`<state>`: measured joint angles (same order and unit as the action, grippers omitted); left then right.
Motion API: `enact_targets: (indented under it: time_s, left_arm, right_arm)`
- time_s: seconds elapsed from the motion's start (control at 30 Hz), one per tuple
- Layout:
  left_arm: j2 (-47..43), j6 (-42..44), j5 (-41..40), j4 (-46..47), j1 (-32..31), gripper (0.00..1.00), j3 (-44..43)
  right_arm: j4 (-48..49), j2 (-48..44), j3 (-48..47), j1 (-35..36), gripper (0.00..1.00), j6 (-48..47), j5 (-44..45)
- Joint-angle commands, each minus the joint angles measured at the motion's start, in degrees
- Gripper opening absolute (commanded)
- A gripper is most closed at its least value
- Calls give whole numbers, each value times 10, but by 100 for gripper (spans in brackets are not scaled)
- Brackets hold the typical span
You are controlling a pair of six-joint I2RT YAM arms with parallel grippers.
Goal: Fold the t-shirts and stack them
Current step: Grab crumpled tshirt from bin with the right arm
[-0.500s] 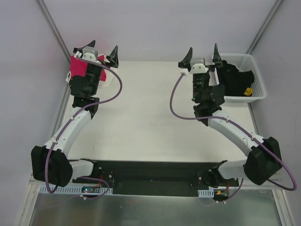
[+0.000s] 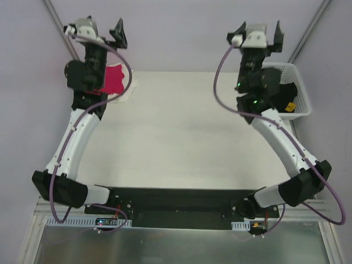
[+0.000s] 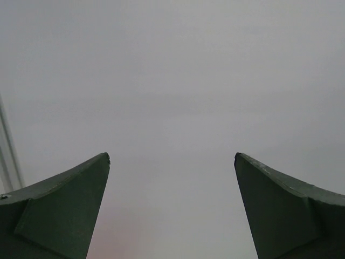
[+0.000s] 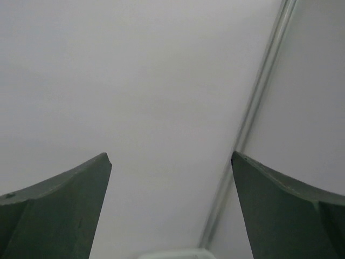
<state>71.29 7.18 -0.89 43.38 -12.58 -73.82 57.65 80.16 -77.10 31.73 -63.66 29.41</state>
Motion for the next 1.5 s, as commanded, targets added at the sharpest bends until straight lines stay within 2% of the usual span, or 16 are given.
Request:
enact_targets:
  time_s: [0.0, 0.03, 0.07, 0.1, 0.13, 0.2, 0.23, 0.33, 0.4, 0.53, 0.6, 0.7, 0.97, 1.23, 1.3, 1.47]
  left_arm:
    - [142, -8, -112, -419, 12, 99, -249]
    - [160, -21, -138, -441, 12, 99, -266]
    - [174, -30, -138, -452, 12, 99, -270]
    - [174, -32, -121, -452, 13, 99, -257]
    - [174, -41, -108, -451, 14, 99, -251]
    - [177, -53, -95, -452, 17, 99, -247]
    - [184, -55, -89, -454, 19, 99, -247]
    - [202, -68, -81, -462, 29, 99, -254]
    - [212, -70, -65, -469, 40, 99, -253]
    - [232, -145, -66, -476, 62, 99, -235]
    - [227, -200, -45, -475, 76, 99, -207]
    - [219, -226, -22, -472, 79, 99, -180]
    - [197, -256, 27, -455, 79, 99, -121]
    - [184, -256, 84, -420, 78, 99, -70]
    - [186, -250, 101, -409, 77, 99, -66]
    - [202, -245, 108, -407, 75, 99, -70]
  right_arm:
    - [-649, 58, -382, -105, 96, 293, 20]
    - [-763, 98, -461, -146, 96, 348, -4]
    - [-906, 163, -523, -158, 96, 401, -3]
    - [-947, 190, -599, -171, 96, 412, 19]
    - [-961, 202, -602, -175, 96, 419, 34]
    - [-949, 194, -570, -186, 96, 431, 19]
    - [-940, 187, -528, -202, 96, 442, 7]
    - [-921, 169, -484, -253, 96, 500, -43]
    - [-958, 188, -490, -298, 96, 540, -89]
    - [-1036, 222, -468, -352, 96, 601, -176]
    - [-1014, 216, -382, -359, 96, 615, -191]
    - [-970, 202, -302, -372, 96, 630, -192]
    - [-988, 282, -331, -427, 96, 634, -331]
    - [-1089, 375, -482, -439, 96, 613, -298]
    - [-1077, 346, -458, -431, 96, 610, -238]
    - [-935, 260, -304, -424, 96, 593, -162]
